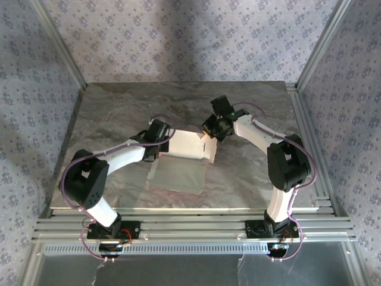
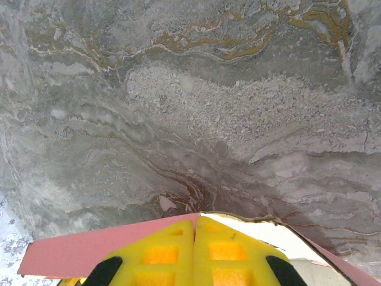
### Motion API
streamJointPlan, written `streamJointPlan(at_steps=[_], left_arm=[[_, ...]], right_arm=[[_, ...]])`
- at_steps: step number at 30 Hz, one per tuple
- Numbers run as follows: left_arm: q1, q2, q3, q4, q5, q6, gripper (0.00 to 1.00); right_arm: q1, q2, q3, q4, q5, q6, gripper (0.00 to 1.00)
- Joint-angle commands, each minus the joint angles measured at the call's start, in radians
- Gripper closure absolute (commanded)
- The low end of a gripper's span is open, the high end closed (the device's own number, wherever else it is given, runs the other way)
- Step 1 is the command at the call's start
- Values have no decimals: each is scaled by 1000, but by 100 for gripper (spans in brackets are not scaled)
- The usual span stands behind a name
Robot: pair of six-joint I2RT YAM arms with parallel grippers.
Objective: Fold the paper box
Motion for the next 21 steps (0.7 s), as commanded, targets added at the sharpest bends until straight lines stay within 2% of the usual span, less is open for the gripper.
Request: streamJointPlan(at_steps=[1,12,21], left_arm=[[15,-53,-22,94,9,-13,100],[13,-82,-106,217,14,29,99],[5,-48,-78,217,-13,35,99]], right_arm=[[28,-61,-41,-20,81,-18,100],[97,-150,-196,98,174,-49,100],[102,-162,-211,105,186,-57,100]])
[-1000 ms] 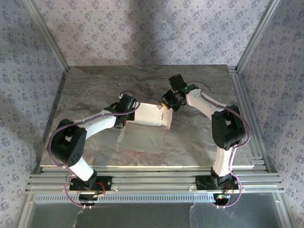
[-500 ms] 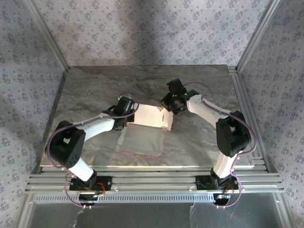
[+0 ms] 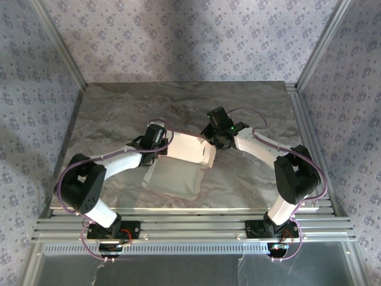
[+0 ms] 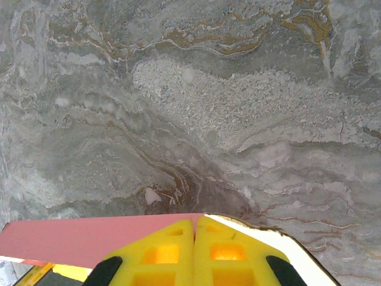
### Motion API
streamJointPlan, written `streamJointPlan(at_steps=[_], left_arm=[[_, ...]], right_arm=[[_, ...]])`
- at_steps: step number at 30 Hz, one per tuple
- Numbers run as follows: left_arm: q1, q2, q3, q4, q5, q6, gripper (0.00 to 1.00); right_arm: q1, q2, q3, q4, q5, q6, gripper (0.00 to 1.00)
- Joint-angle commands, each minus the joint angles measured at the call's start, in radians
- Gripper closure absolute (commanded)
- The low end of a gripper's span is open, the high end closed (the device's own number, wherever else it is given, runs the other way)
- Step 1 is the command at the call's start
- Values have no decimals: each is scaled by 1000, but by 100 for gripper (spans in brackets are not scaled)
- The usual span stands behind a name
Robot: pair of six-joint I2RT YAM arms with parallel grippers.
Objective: Fold the paper box
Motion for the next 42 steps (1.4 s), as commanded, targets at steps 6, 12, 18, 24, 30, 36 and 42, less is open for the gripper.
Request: streamJointPlan(at_steps=[6,12,18,24,30,36,42], left_arm=[[-2,2,40,31,-77,-36,100],[-2,-7,44,40,-81,-23,100],[-2,-16,35,64,-63,16,100],[-4,-24,24,88,-42,49,100],[-5,-31,18,118,-12,115,100],[-13,-23,-4,219,40,227,100],[-14,20,-26,309,47,272,100]], right_arm=[[2,-30,-51,21,18,46,100],[3,-52,-81,57,-9,137,93],[-28,-146,-54,2,-32,155,69],[-35,-218,43,-75,-59,113,55],[-96,-88,212,-8,-221,-88,67],[-95,229,491,-17,-426,-98,88],[-52,438,653,101,-497,119,97]])
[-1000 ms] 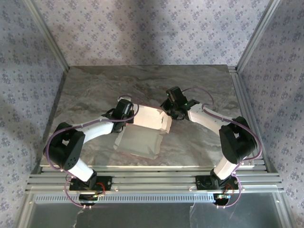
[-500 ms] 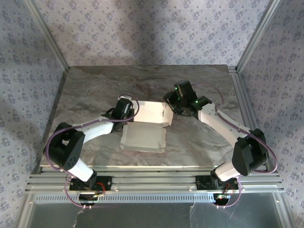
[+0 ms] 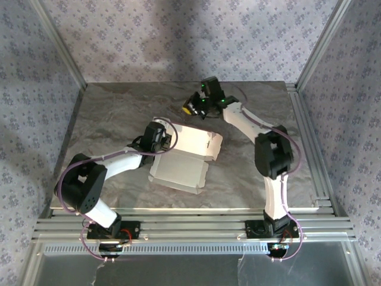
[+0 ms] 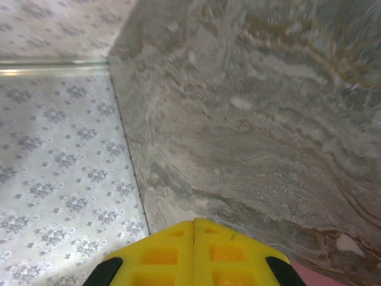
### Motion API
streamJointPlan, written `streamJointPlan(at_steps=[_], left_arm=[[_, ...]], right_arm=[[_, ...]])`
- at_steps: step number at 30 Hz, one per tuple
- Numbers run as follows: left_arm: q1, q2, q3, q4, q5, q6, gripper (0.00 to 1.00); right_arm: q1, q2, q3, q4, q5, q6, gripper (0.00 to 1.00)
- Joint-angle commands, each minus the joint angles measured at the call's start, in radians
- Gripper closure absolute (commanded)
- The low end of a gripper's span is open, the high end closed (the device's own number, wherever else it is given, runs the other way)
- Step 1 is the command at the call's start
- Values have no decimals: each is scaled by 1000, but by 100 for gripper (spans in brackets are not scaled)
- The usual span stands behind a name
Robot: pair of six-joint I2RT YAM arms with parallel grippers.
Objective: Fold the paper box
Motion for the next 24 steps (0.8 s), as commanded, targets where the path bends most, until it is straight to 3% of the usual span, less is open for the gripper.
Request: streamJointPlan(at_steps=[1,7,14,24], left_arm=[[-6,26,-7,102,21,44,100],[-5,57,-4,131,9,43,100],[-6,79,14,120,-3,42,100],[-3,99,30,114,-19,43,100]], right_arm=[[36,63,105,41,-74,126,98],[74,148,192,-2,-79,242,100],[82,135,217,-31,-62,283,100],[103,109,131,-15,-107,363,100]])
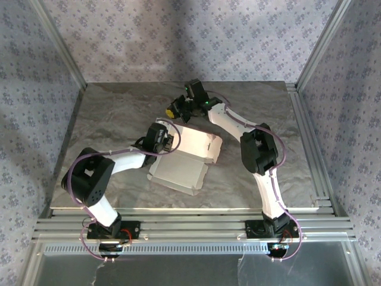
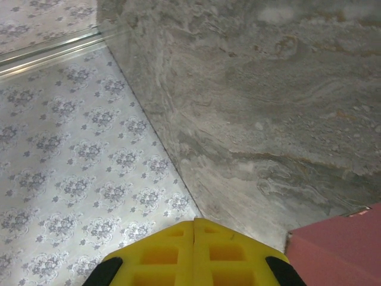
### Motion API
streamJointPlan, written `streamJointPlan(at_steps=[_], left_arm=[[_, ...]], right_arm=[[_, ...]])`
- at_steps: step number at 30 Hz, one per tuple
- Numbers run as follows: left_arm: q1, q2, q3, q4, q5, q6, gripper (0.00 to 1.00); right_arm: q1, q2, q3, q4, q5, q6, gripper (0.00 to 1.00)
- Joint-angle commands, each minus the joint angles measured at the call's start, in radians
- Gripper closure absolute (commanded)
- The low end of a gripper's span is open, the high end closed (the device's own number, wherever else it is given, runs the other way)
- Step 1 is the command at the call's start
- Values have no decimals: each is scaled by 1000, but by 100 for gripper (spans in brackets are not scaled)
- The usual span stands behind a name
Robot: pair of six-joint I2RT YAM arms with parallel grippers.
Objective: Fold the paper box
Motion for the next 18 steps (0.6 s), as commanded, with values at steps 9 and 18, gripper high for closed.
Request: streamJointPlan(at_steps=[9,18], left_arm=[[-3,18,36,21,-43,-3,100],[-10,22,35,34,-71,-28,100]], right_arm=[[41,-48,-88,-49,-39,57,100],[64,-49,-163,-47,-37,63,100]])
